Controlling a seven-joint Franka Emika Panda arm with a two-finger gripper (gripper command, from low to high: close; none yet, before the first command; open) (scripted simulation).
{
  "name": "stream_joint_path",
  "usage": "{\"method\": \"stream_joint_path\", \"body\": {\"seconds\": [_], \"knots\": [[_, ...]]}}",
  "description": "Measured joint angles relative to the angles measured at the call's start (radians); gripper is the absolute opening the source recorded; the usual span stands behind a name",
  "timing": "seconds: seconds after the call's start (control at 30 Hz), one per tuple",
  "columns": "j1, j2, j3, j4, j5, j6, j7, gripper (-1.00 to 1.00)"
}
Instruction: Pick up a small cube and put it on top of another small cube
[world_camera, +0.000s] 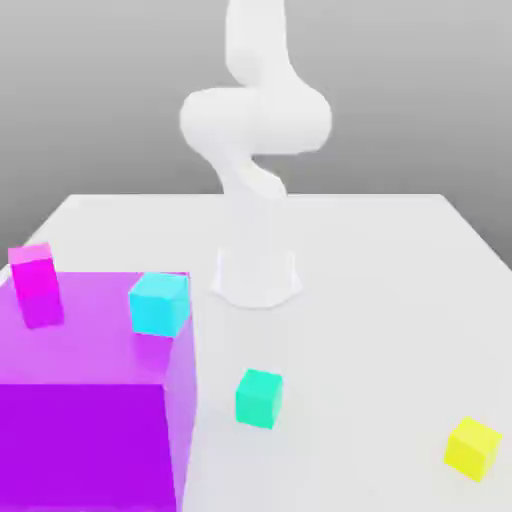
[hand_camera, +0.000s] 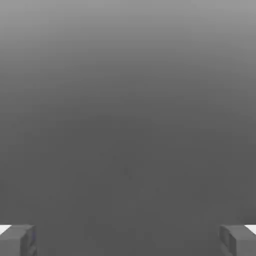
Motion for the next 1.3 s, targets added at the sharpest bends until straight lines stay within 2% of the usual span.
{"method": "stream_joint_path", "body": {"seconds": [0.53, 0.7, 0.87, 0.97, 1.1, 1.13, 1.3], "knots": [[0.163, 0.413, -0.176, -0.353, -0.098, 0.319, -0.635, 0.00], [0.217, 0.542, -0.238, -0.462, -0.097, 0.419, -0.855, 0.00], [0.259, 0.680, -0.267, -0.559, -0.039, 0.526, -1.093, 0.00], [0.242, 0.787, -0.221, -0.553, 0.056, 0.611, -1.179, 0.00], [0.097, 0.931, -0.053, -0.529, 0.156, 0.729, -1.255, 0.00], [0.066, 0.960, -0.020, -0.524, 0.164, 0.754, -1.262, -1.00], [0.066, 0.960, -0.020, -0.524, 0.164, 0.751, -1.261, -1.00]]}}
